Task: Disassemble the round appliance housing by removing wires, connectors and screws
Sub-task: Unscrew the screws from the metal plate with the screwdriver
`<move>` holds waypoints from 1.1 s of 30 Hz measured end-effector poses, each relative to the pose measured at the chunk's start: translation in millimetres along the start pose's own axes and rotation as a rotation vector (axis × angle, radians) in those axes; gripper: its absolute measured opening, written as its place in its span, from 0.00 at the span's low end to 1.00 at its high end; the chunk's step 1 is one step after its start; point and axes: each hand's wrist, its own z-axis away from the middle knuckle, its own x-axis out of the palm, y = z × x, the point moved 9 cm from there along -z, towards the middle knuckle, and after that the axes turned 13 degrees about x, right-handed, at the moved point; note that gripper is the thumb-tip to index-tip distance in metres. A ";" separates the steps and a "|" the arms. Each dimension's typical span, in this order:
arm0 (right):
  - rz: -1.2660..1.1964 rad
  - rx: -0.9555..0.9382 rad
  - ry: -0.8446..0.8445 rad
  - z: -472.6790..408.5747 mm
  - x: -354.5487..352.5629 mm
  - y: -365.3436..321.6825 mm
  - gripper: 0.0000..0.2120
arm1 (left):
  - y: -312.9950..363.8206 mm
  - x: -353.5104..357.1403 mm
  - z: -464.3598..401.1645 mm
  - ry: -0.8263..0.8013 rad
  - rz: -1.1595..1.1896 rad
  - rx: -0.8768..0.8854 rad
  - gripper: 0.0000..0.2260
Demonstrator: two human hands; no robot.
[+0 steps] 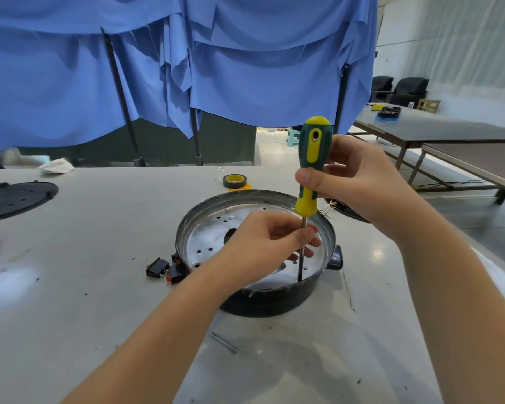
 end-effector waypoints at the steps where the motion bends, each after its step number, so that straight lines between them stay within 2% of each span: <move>1: 0.001 -0.001 -0.001 -0.1 -0.3 0.0 0.20 | -0.8 -0.6 -0.2 0.010 0.013 0.002 0.06; 8: 0.065 -0.017 0.045 -2.3 -1.2 0.2 0.24 | -2.0 -1.9 -0.3 0.016 0.033 0.023 0.06; 17: 0.104 -0.046 0.012 2.5 -1.8 -6.9 0.21 | -1.8 -2.8 -0.7 0.010 0.042 0.038 0.05; 28: -0.130 0.041 -0.263 5.7 10.8 3.1 0.15 | 1.7 -4.8 -0.3 0.057 0.081 0.035 0.06; 31: -0.081 0.046 -0.220 4.9 10.3 1.8 0.16 | 1.6 -5.2 -0.1 0.065 0.079 0.035 0.07; 33: 0.045 0.023 -0.143 4.1 9.4 -0.6 0.20 | 1.2 -5.6 0.1 0.068 0.083 0.030 0.07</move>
